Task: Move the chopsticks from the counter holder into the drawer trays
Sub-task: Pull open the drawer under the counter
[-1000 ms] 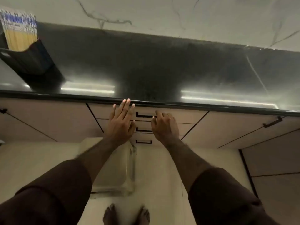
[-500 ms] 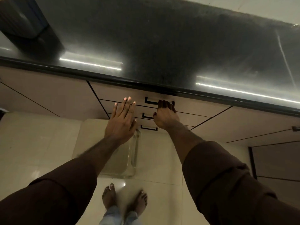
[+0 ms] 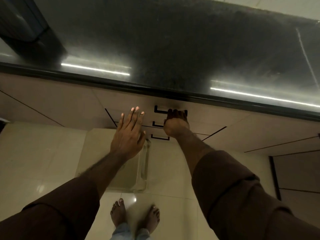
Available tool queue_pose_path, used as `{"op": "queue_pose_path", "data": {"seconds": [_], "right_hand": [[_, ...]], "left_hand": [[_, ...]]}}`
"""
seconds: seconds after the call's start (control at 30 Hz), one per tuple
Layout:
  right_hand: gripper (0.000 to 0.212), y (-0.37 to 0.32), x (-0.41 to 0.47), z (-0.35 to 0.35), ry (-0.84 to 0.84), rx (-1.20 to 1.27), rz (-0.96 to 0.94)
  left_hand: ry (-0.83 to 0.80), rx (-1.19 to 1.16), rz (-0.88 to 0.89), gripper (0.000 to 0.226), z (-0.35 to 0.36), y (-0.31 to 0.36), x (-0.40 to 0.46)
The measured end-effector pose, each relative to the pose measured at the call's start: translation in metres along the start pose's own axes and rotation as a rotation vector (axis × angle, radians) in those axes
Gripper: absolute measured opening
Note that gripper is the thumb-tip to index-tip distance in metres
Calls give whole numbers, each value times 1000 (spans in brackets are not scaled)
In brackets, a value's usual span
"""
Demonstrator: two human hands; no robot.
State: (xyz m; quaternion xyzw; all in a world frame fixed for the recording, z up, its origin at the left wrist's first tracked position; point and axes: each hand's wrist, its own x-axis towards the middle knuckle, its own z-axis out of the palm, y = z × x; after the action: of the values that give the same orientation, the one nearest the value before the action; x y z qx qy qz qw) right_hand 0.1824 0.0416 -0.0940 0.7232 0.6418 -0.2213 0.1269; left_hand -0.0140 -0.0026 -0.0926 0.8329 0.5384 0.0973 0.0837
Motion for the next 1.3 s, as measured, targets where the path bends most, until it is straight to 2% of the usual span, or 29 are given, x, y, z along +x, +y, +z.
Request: {"op": "queue_pose_path", "data": {"seconds": [0.57, 0.9, 1.07, 1.3], "right_hand": [[65, -7, -34, 21, 75, -16, -7], [50, -11, -119, 95, 235, 105, -41], [49, -14, -157, 112, 199, 138, -47], [36, -21, -191, 121, 213, 196, -4]], "left_hand": [[22, 40, 47, 71, -5, -10, -21], [197, -20, 167, 67, -15, -3, -53], [158, 0, 211, 70, -22, 4, -84], [70, 10, 271, 69, -36, 6, -114]]}}
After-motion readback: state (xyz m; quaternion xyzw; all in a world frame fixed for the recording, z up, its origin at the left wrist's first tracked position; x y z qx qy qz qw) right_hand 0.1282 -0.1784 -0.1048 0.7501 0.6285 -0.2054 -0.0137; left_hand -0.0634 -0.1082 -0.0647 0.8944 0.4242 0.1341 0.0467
